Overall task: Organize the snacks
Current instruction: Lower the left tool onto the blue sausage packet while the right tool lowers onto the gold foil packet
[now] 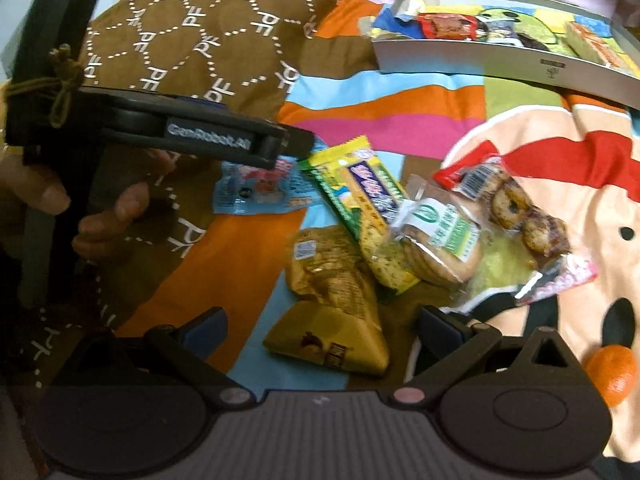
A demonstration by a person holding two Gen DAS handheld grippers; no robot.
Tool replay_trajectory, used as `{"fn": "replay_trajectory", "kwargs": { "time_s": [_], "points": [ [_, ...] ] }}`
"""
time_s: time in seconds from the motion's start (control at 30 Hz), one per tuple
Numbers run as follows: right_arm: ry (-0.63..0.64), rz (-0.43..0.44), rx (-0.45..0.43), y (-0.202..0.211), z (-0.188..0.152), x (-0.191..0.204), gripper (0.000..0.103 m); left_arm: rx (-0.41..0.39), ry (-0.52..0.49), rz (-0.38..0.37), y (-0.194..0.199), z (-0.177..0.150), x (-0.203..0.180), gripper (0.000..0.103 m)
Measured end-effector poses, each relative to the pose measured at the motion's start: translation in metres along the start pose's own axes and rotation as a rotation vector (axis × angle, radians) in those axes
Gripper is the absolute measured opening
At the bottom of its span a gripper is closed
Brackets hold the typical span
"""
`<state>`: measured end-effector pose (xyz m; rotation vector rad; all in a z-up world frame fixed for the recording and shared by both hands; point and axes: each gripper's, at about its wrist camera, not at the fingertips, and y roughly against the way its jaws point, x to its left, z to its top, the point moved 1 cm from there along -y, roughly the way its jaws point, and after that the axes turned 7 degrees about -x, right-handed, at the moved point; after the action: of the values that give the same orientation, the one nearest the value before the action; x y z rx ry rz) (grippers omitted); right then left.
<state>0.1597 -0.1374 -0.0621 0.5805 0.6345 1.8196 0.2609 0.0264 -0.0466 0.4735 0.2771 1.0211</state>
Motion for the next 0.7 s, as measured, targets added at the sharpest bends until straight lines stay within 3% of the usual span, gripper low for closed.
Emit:
{"fn": "replay_trajectory", "kwargs": {
  "time_s": [0.23,0.4,0.7],
  "points": [
    [-0.018,0.001,-0.004,-0.01,0.004,-0.002,0.103,0.04,-0.142,-0.113,-0.007,-0.007,-0.004,0.102],
    [0.017,-0.06,-0.031,-0.017,0.005,0.003,0.099,0.074,-0.209,-0.172,-0.013,-0.008,-0.008,0.102],
    [0.03,-0.106,-0.05,-0.022,0.005,0.008,0.093,0.104,-0.361,-0.177,-0.024,-0.016,-0.014,0.102]
  ]
}}
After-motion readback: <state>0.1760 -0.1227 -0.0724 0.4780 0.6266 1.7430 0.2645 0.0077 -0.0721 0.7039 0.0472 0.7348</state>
